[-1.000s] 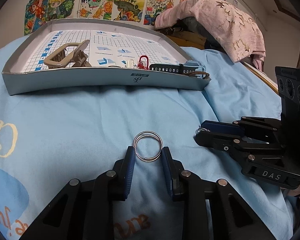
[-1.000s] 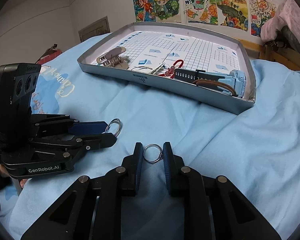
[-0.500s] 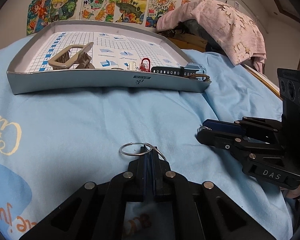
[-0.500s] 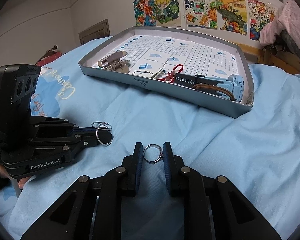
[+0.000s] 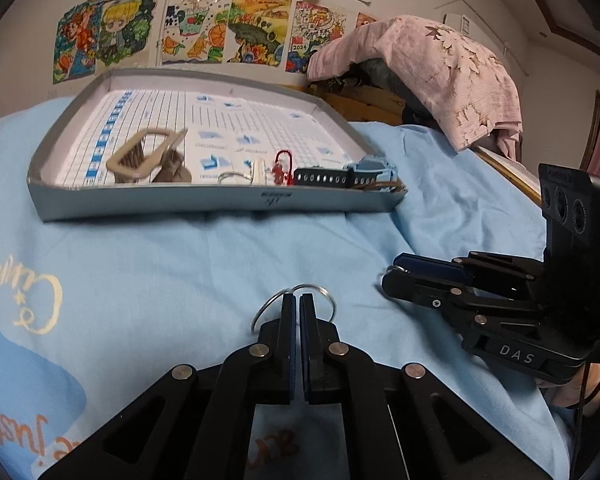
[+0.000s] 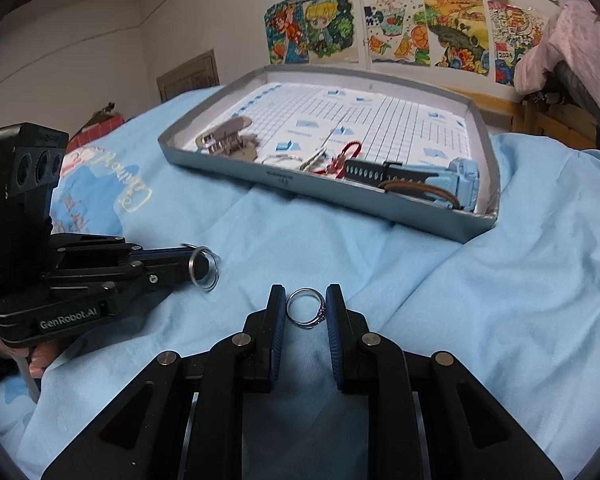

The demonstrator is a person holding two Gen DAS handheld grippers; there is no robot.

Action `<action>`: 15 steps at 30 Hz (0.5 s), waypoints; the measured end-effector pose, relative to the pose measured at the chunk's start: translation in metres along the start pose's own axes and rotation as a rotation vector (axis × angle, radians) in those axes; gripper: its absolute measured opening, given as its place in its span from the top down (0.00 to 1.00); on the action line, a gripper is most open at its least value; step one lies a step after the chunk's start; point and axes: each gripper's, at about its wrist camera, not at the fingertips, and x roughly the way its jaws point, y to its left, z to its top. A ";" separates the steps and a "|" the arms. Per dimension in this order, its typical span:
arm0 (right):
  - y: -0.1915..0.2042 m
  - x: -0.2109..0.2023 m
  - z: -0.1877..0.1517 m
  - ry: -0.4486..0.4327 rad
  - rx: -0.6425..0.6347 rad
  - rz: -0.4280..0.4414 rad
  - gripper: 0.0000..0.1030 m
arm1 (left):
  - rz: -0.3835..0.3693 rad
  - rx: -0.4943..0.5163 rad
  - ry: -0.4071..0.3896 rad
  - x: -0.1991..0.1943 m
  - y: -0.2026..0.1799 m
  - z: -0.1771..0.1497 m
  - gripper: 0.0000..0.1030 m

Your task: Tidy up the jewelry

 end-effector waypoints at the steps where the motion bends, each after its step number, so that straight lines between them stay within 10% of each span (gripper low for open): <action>1: -0.001 -0.001 0.000 -0.006 0.005 0.000 0.83 | 0.000 0.003 0.002 0.000 -0.001 0.001 0.98; 9: 0.000 -0.002 0.001 -0.017 0.003 -0.005 0.82 | 0.039 -0.003 -0.018 -0.010 0.000 -0.003 0.96; 12: -0.001 -0.001 0.001 -0.012 0.002 -0.003 0.83 | 0.055 -0.020 -0.015 -0.012 0.004 -0.006 0.62; 13: -0.001 0.000 0.001 -0.011 0.003 -0.003 0.83 | 0.071 -0.028 -0.017 -0.012 0.006 -0.006 0.36; 15: -0.001 -0.001 0.001 -0.011 0.005 -0.002 0.82 | 0.094 -0.044 -0.025 -0.011 0.009 -0.006 0.28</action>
